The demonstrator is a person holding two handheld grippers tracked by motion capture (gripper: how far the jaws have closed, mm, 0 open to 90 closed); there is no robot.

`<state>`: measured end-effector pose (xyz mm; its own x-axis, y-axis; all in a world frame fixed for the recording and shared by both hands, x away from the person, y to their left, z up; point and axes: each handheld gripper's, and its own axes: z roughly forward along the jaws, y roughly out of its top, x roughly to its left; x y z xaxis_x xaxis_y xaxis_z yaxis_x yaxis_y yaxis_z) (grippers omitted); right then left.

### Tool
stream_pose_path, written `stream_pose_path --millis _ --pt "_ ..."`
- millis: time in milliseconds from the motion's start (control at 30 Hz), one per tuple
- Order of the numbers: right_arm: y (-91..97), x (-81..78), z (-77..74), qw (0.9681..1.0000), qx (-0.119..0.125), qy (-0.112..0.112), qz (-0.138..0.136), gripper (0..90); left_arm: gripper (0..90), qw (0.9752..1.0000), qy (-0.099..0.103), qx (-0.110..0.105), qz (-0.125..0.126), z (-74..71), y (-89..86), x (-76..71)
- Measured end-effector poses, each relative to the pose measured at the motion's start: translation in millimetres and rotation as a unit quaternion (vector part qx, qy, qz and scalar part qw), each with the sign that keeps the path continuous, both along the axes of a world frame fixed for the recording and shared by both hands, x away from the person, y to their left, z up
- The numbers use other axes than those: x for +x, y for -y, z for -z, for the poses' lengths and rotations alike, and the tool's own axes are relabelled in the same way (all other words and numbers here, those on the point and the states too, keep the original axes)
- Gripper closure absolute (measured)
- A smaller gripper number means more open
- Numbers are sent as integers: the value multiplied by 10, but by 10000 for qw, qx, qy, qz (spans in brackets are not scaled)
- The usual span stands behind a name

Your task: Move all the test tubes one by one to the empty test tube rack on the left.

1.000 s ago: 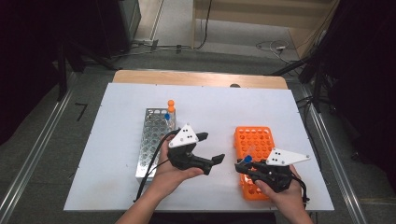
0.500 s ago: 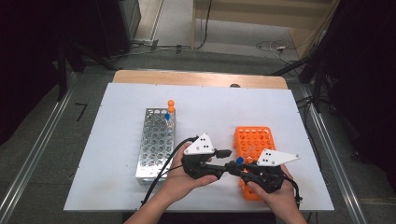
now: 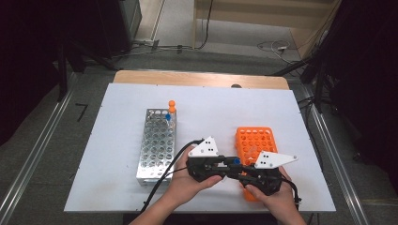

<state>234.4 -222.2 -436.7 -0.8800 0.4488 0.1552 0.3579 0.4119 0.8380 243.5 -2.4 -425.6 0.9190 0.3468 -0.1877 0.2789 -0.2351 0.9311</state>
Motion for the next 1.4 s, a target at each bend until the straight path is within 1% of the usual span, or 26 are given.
stream_pose_path --millis 67,200,267,367,533,600,633,667,767,833,933,1000,1067,1100,1167,1400 --pt "5 9 4 10000 30 -46 -11 745 764 10000 50 11 -34 -5 -5 -3" --pt "15 18 7 9998 118 -134 -32 742 770 10000 54 0 -48 -13 -18 -2" --pt "21 17 10 9998 142 -124 -14 734 770 9999 75 5 -75 -22 -29 -3" --pt "48 17 5 9998 196 -85 -4 685 771 9998 111 -35 -141 -53 -78 8" --pt "122 17 -28 9994 349 2 29 563 771 9993 133 -145 -307 -102 -192 34" --pt "150 15 -40 9992 380 102 71 498 771 9991 161 -147 -372 -119 -244 50" --pt "162 11 -49 9990 417 127 87 471 771 9989 155 -178 -406 -127 -267 57" --pt "176 7 -58 9988 443 152 113 446 771 9988 174 -165 -438 -137 -293 64" --pt "217 6 -81 9983 539 184 109 383 771 9981 199 -200 -555 -163 -364 80" --pt "243 12 -91 9982 551 207 126 333 771 9975 222 -213 -631 -181 -420 97" --pt "275 17 -106 9979 582 226 182 238 771 9964 242 -257 -771 -208 -512 122" --pt "292 18 -120 9979 582 232 157 160 771 9955 261 -287 -868 -227 -581 141" --pt "306 19 -130 9979 607 220 9 74 771 9944 253 -331 -968 -237 -647 164" --pt "312 20 -133 9978 632 197 -83 50 771 9938 259 -321 -1035 -242 -678 172" --pt "323 13 -140 9978 626 203 -114 0 771 9927 261 -335 -1131 -248 -735 193" --pt "401 11 -167 9973 664 304 84 0 772 9876 324 -349 -1498 -278 -964 264"
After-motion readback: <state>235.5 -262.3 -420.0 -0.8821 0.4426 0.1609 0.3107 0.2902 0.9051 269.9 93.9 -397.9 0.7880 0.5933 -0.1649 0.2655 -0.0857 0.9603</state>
